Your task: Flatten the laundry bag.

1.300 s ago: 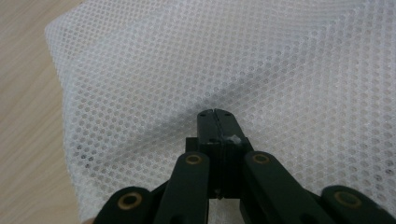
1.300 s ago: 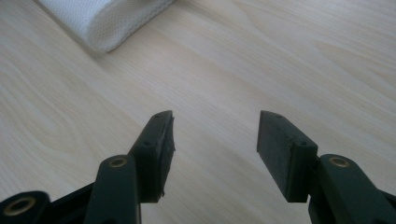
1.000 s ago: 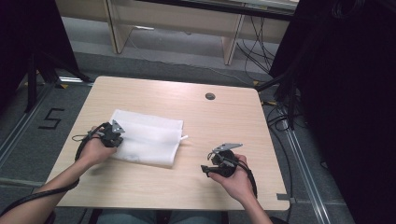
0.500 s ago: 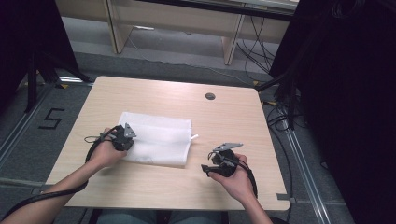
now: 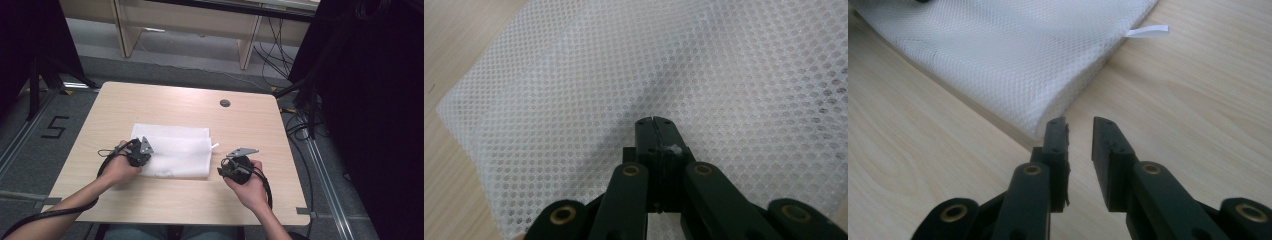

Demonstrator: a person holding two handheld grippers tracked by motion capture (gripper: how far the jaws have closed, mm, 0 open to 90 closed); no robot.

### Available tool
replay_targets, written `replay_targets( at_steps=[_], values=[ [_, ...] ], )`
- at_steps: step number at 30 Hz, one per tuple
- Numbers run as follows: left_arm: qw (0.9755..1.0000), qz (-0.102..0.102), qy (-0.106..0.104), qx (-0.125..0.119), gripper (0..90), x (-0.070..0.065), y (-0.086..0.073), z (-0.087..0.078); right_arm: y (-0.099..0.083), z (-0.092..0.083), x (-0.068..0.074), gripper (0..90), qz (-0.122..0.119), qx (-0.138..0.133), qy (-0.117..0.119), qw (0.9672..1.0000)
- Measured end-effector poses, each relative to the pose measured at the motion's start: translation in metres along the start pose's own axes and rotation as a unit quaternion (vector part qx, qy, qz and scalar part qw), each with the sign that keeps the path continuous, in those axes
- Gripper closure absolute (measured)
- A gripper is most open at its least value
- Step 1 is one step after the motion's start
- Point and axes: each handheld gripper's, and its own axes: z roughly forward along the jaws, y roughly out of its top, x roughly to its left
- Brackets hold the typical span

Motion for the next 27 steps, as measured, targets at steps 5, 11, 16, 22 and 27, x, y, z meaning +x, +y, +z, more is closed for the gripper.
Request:
replay_targets(
  at_steps=[5,11,16,22,27],
  values=[
    [0.9992,-0.024,-0.022,-0.021,89.6,0.001,-0.001,0.0,0.004,0.006,-0.004,75.7,0.006,-0.015,0.003,0.9999],
    [0.9971,-0.05,-0.021,-0.054,86.7,0.017,0.001,-0.019,0.012,0.009,-0.013,67.9,0.024,-0.01,-0.001,0.9997],
    [0.9905,-0.119,0.01,-0.067,68.3,0.037,-0.015,-0.031,0.029,0.021,-0.024,61.0,0.044,0.0,-0.006,0.999],
    [0.9797,-0.192,0.01,-0.058,55.3,0.057,-0.034,-0.034,0.053,0.04,-0.028,55.9,0.064,0.009,-0.005,0.9979],
    [0.9732,-0.223,-0.028,-0.05,53.9,0.059,-0.037,-0.028,0.063,0.059,-0.028,55.3,0.062,0.027,-0.005,0.9977]
  ],
)
